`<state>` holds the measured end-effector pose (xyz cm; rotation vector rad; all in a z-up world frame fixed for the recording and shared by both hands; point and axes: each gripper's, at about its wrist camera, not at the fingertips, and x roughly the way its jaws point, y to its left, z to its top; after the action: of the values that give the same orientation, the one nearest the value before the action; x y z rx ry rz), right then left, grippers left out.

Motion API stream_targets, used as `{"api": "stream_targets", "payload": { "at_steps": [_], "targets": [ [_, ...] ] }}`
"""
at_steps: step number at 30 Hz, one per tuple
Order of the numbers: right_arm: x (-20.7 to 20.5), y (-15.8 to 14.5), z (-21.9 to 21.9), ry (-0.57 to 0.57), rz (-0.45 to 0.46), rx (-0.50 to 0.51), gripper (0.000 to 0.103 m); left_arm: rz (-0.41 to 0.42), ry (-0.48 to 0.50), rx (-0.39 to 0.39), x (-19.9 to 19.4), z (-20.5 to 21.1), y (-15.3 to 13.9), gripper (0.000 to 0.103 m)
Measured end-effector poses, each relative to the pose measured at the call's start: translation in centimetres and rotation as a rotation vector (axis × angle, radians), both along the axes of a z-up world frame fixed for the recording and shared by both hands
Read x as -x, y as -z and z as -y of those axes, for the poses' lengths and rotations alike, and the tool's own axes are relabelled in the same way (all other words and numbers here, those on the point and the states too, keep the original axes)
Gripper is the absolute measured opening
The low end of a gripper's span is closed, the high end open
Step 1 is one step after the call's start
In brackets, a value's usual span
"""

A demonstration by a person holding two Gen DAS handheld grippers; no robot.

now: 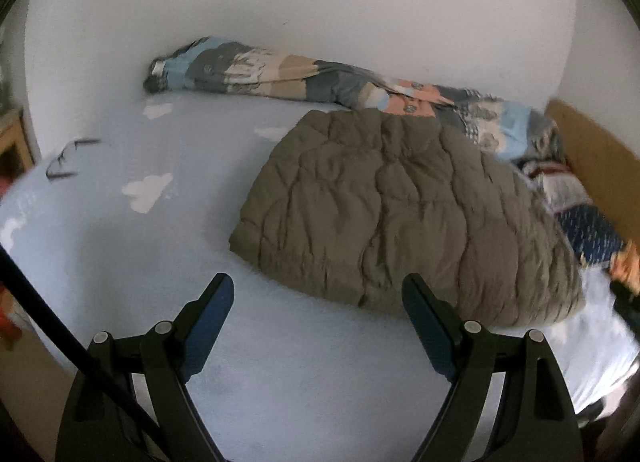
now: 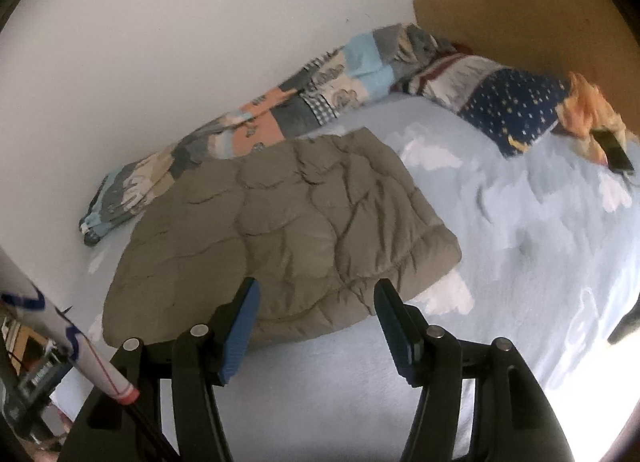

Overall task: Fold large clothes
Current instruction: 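Release the folded jacket and pull both tools back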

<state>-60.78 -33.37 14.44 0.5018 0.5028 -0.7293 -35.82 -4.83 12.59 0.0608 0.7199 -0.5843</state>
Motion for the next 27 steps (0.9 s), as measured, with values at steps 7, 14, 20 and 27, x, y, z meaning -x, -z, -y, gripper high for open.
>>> {"api": "stream_targets", "payload": {
  "at_steps": [7,14,20,27],
  "targets": [
    [0.0,2.0,-2.5,-0.049,-0.05,0.063,0.067,0.027,-0.025,0.052,1.7,-2.3,0.1,0.085],
    [1.6,0.4,-6.9,-0.049,-0.013,0.215,0.078,0.106,0.094,0.047,6.3,-3.0,-0.6,0.085],
    [3.1,-0.4,-11.5,-0.069,-0.013,0.271,0.08,0.105,0.184,0.038,9.8,-3.8,-0.8,0.085],
    [3.3,-0.2,-15.6,-0.144,-0.073,0.232,0.081,0.187,0.274,0.026,13.5,-3.3,-3.7,0.086]
  ]
}}
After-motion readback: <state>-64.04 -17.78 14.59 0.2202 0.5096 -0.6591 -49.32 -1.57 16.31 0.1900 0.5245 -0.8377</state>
